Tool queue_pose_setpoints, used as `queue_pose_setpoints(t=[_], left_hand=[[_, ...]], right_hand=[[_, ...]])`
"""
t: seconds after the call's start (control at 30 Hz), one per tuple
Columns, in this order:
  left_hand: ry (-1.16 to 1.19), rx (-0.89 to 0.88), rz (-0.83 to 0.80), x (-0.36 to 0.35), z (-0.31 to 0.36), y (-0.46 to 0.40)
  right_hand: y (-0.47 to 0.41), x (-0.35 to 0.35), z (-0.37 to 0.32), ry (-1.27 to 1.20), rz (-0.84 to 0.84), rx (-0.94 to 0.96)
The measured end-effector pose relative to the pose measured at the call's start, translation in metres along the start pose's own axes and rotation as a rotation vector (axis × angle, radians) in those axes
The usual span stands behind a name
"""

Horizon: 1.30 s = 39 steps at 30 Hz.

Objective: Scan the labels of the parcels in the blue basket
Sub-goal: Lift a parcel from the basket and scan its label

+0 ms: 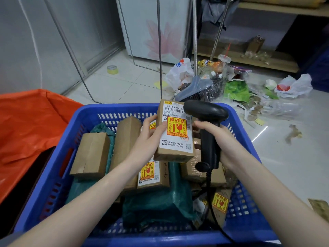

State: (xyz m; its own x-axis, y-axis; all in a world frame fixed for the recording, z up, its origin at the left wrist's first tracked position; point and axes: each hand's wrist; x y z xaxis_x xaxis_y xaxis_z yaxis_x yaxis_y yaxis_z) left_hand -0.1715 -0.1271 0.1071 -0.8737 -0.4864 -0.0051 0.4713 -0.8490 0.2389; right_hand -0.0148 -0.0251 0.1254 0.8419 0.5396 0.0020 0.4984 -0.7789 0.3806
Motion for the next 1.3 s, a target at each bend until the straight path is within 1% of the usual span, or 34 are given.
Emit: queue_pose_setpoints(t=[0.13, 0.23, 0.37, 0.5, 0.63, 0.8, 0.93, 1.03, 1.17, 1.3], left_hand=[[-0.071, 0.053, -0.100, -0.004, -0.003, 0.000], [-0.162, 0.107, -0.141, -0.008, -0.012, 0.003], [-0.259, 0.178, -0.198, -0.014, -0.020, 0.008], [-0.226, 0.251, -0.243, -0.017, -0.028, 0.012], [-0.298, 0.280, -0.245, -0.016, -0.035, 0.013], [-0.391, 0.318, -0.322, -0.018, -0.036, 0.017], [-0.394, 0.321, -0.338, -0.019, -0.042, 0.018], [-0.345, 0.326, -0.380, -0.020, -0.042, 0.019], [-0.319, 0.354, -0.347, -0.020, -0.042, 0.019], [-0.282, 0.359, -0.360, -0.020, -0.041, 0.019]], right_hand=[[0.001, 0.004, 0.009, 0.030, 0.029, -0.044], [0.002, 0.006, 0.015, 0.064, 0.065, -0.079], [0.002, 0.011, 0.022, 0.106, 0.046, -0.111], [0.002, 0.018, 0.028, 0.140, 0.005, -0.183], [0.003, 0.018, 0.039, 0.170, -0.015, -0.226], [0.000, 0.019, 0.045, 0.202, -0.028, -0.239], [0.000, 0.019, 0.042, 0.194, -0.030, -0.254], [0.001, 0.019, 0.042, 0.187, -0.029, -0.253], [0.001, 0.018, 0.041, 0.190, -0.028, -0.255], [-0.002, 0.019, 0.043, 0.195, -0.018, -0.257]])
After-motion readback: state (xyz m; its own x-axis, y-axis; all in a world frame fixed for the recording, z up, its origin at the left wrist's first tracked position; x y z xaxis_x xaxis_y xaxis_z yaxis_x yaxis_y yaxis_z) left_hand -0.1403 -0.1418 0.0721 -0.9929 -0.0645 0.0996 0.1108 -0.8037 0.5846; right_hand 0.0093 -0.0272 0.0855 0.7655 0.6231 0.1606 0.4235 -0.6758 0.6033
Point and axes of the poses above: each hand's wrist, its own y-axis away from the middle knuckle, its own x-axis out of the back of the hand, z = x × y, and after that the axes turned 6 degrees about y, right-handed
